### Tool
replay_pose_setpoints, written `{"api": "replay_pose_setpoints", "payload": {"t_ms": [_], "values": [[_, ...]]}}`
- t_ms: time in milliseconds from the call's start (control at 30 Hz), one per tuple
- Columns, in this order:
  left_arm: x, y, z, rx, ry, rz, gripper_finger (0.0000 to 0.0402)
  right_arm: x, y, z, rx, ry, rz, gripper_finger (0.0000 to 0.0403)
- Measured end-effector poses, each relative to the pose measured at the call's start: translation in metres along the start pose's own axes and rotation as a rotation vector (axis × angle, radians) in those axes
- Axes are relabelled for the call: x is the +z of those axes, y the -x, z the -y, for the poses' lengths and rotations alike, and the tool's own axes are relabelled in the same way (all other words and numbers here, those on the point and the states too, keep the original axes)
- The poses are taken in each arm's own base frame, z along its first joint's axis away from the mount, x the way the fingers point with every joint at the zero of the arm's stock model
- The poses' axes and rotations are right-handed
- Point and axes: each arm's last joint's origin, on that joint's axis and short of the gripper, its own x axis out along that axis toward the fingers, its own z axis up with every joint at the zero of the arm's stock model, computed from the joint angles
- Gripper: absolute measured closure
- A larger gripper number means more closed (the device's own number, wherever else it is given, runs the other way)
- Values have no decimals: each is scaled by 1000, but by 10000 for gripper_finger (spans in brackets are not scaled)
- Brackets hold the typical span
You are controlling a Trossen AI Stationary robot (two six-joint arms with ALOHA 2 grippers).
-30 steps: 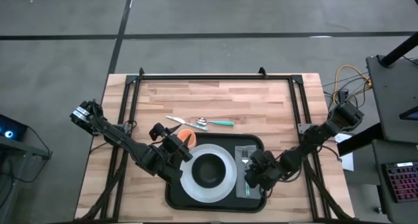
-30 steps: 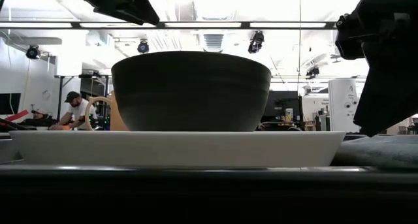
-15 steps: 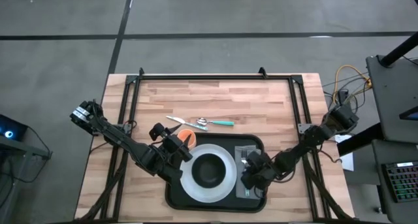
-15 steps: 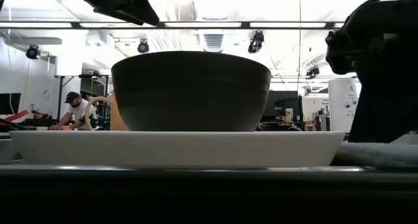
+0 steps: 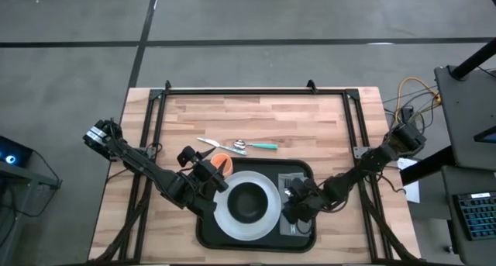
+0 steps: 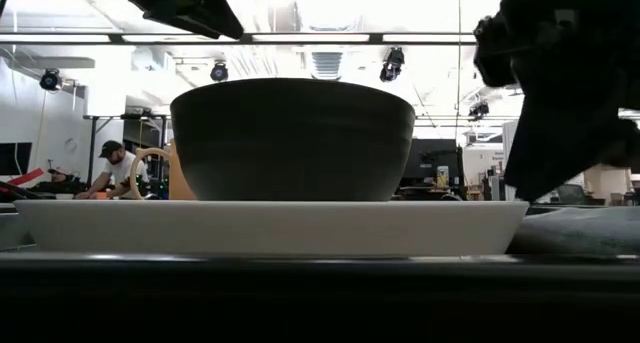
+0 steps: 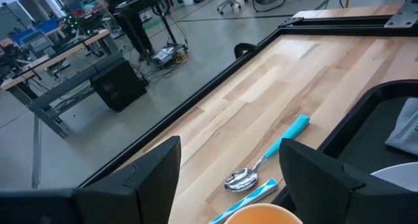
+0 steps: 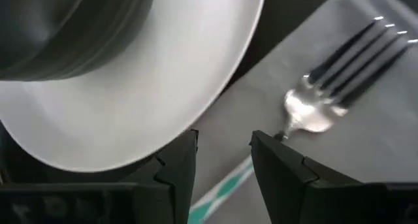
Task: Set up tray
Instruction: Put the blue knife on the gray napkin to the right of the fork on the black tray
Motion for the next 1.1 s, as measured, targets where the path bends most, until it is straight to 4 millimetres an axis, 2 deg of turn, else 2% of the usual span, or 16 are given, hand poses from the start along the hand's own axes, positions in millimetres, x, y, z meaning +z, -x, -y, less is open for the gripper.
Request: {"api": "replay_pose_setpoints", "payload": {"t_ms": [233,400,700,967,1100], "values": [[0,0,0,2,-4,0,164,16,33,-9,-25,89,20,263],[3,-6,-4,36,6,16,164,34,44,-11,-113,231,102,254],[11,-25,-24,85,11,-76,164,95,34,4,-199,363,153,207],[9,-39,-50,168,-13,-112,164,160,13,32,-76,393,194,195],[2,-40,-67,186,-20,-119,164,184,8,47,-75,442,232,195]]}}
